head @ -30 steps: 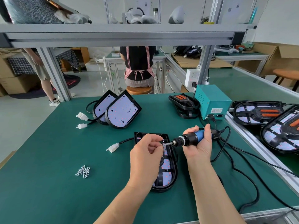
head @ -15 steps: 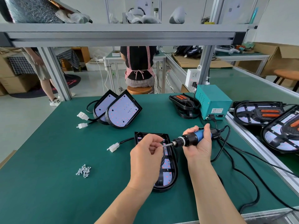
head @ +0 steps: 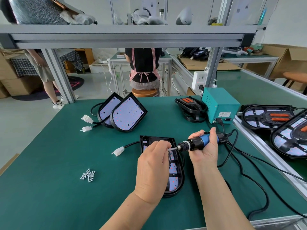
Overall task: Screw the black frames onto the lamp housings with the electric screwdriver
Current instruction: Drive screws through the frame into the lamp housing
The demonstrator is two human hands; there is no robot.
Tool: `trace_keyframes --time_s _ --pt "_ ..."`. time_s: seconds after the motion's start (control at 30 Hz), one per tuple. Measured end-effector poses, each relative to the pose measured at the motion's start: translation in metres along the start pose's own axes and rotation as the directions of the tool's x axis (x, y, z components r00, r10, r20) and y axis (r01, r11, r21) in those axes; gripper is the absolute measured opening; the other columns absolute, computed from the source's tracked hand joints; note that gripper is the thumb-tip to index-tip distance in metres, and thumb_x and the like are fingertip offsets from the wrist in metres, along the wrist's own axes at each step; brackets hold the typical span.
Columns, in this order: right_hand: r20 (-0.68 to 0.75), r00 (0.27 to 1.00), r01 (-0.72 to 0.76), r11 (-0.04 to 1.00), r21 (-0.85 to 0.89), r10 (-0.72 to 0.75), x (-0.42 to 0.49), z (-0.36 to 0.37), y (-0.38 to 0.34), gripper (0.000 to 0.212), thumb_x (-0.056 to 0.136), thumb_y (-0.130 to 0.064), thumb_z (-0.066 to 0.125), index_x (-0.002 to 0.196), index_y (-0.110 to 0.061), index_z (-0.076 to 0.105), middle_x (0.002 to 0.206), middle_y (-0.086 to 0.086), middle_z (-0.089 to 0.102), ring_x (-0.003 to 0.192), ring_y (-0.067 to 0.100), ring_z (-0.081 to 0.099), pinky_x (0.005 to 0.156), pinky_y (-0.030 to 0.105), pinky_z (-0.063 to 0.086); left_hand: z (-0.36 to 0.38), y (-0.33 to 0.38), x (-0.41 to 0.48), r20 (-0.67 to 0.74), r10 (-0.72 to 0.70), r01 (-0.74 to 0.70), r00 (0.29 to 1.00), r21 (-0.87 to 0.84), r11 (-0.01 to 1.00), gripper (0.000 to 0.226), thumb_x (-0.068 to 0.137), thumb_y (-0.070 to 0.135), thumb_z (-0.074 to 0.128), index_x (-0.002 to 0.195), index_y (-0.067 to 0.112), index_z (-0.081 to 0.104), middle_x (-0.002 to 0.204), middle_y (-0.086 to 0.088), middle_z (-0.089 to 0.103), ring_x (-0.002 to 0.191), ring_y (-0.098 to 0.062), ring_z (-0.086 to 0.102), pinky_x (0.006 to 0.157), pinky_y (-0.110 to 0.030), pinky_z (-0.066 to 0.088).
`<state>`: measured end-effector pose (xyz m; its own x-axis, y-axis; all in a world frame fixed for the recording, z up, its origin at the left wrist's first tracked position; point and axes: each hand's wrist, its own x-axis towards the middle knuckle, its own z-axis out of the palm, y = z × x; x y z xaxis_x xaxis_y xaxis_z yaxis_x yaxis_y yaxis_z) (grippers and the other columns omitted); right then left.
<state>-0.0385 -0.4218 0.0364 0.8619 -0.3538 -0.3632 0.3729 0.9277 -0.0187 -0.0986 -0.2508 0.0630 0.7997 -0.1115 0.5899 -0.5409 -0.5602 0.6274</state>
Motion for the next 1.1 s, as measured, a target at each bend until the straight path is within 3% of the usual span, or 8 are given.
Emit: trace_keyframes --time_s 0.13,0.3,0.47,0.67,0.83,1.1 --pt "-0.001 1.0 -0.001 1.0 -0.009 0.001 0.001 0.0 0.001 0.046 0.088 -0.033 0.077 0.117 -0.017 0.046 0.078 0.0 0.058 0.062 0.008 0.057 0.058 0.018 0.052 0.001 -0.002 0.0 0.005 0.014 -0.014 1.0 0.021 1.0 0.02 0.087 -0.007 0.063 0.091 0.012 0.069 0.078 0.002 0.063 0.069 -0.025 0.056 0.062 -0.044 0.051" --pt "0.002 1.0 0.005 1.0 0.002 -0.005 -0.001 0.0 0.001 0.047 0.087 -0.034 0.079 0.116 -0.015 0.047 0.079 0.001 0.058 0.06 0.009 0.058 0.055 0.02 0.053 0.003 0.002 0.005 0.056 -0.186 0.191 0.981 -0.1 0.977 0.022 0.092 -0.001 0.058 0.092 0.02 0.067 0.079 0.011 0.062 0.074 -0.017 0.057 0.073 -0.038 0.051" --pt "-0.002 1.0 0.017 1.0 -0.026 -0.017 -0.003 0.001 0.002 0.04 0.086 -0.034 0.079 0.106 -0.013 0.051 0.081 0.001 0.058 0.056 0.01 0.059 0.054 0.02 0.053 0.003 0.003 0.008 0.139 -0.304 0.319 0.943 -0.11 0.941 0.028 0.093 0.005 0.055 0.089 0.032 0.06 0.076 0.016 0.061 0.069 -0.017 0.056 0.069 -0.043 0.053" --pt "-0.009 1.0 0.02 0.999 -0.047 -0.021 -0.001 0.001 0.002 0.038 0.087 -0.034 0.078 0.106 -0.014 0.051 0.08 0.0 0.058 0.063 0.008 0.056 0.056 0.019 0.051 0.0 -0.001 0.009 0.162 -0.214 0.234 0.963 -0.117 0.965 0.026 0.092 0.001 0.057 0.096 0.025 0.066 0.073 0.008 0.063 0.073 -0.018 0.058 0.073 -0.031 0.049" --pt "-0.006 1.0 0.028 1.0 0.011 -0.028 -0.001 0.002 0.0 0.044 0.085 -0.031 0.081 0.111 -0.014 0.049 0.084 0.002 0.058 0.06 0.01 0.058 0.052 0.021 0.054 -0.006 -0.01 0.011 0.176 -0.207 0.23 0.962 -0.123 0.965 0.031 0.088 -0.002 0.062 0.101 0.025 0.069 0.082 0.017 0.063 0.076 -0.014 0.059 0.075 -0.027 0.049" --pt "-0.016 1.0 0.023 0.998 -0.056 -0.024 -0.001 0.001 0.003 0.043 0.086 -0.033 0.079 0.111 -0.014 0.05 0.079 0.001 0.06 0.061 0.01 0.058 0.056 0.019 0.052 -0.004 -0.012 0.011 0.191 -0.208 0.231 0.959 -0.107 0.967 0.038 0.084 -0.002 0.062 0.104 0.03 0.069 0.082 0.019 0.063 0.077 -0.011 0.058 0.074 -0.022 0.048"
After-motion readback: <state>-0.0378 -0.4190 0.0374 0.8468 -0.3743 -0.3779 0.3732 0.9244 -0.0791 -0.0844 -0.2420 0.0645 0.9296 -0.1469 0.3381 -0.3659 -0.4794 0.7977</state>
